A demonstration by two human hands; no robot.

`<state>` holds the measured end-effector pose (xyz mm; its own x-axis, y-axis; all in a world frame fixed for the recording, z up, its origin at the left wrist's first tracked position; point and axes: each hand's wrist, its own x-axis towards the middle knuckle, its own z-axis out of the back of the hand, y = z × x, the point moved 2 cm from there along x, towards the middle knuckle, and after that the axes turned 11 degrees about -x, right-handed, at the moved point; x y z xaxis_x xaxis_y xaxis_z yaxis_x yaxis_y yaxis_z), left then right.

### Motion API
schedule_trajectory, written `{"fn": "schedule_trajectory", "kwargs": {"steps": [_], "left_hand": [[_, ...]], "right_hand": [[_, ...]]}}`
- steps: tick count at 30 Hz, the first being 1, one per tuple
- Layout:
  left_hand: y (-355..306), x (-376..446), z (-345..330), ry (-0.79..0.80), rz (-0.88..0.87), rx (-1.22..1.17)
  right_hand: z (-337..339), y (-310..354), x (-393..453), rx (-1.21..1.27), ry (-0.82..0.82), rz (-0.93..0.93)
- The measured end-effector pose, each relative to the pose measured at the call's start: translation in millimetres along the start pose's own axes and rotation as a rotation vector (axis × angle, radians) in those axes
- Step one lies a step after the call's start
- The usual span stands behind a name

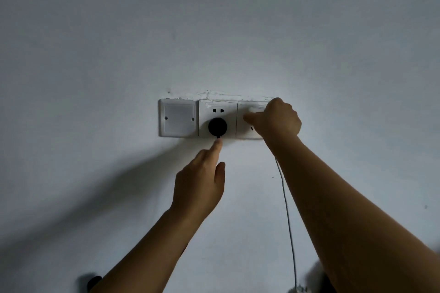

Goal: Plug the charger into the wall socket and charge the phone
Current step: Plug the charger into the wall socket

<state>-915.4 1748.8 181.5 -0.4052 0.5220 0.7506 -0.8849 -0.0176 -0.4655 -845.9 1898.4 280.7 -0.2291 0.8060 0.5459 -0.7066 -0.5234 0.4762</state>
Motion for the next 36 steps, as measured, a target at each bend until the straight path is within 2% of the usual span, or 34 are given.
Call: {"fn": "schedule_trajectory", "kwargs": {"steps": [5, 9, 17, 21, 23, 27, 29, 36], "left_hand": [[0, -1, -1, 0.001, 0.01, -0.003], [7, 0, -2, -0.015, 0.007, -0.017], [-8, -3, 5, -0.03, -0.01, 0.026], [-22, -21, 17, -0.034, -0.064, 0.03], [-29, -27, 20, -0.032, -0.088, 0.037], [-40, -48, 16, 0.03, -0.104, 0.007], [-45, -62, 12, 0.055, -0.11, -0.023], [-79, -127, -30, 0.259, -0.225, -0.153]], "right_hand": [[-7, -13, -13, 0.205, 0.084, 0.122], [-8, -6, -8, 0.199, 0.078, 0.122], [12, 3, 2, 0.233, 0.198, 0.096], [18, -9, -27, 0.209, 0.148, 0.148], [18, -20, -48, 0.246, 0.11, 0.1], [9, -48, -98, 0.45, 0.277, -0.049], [10, -69, -127, 0.508, 0.304, -0.098], [17, -169, -230, 0.347, 0.241, -0.195]]}}
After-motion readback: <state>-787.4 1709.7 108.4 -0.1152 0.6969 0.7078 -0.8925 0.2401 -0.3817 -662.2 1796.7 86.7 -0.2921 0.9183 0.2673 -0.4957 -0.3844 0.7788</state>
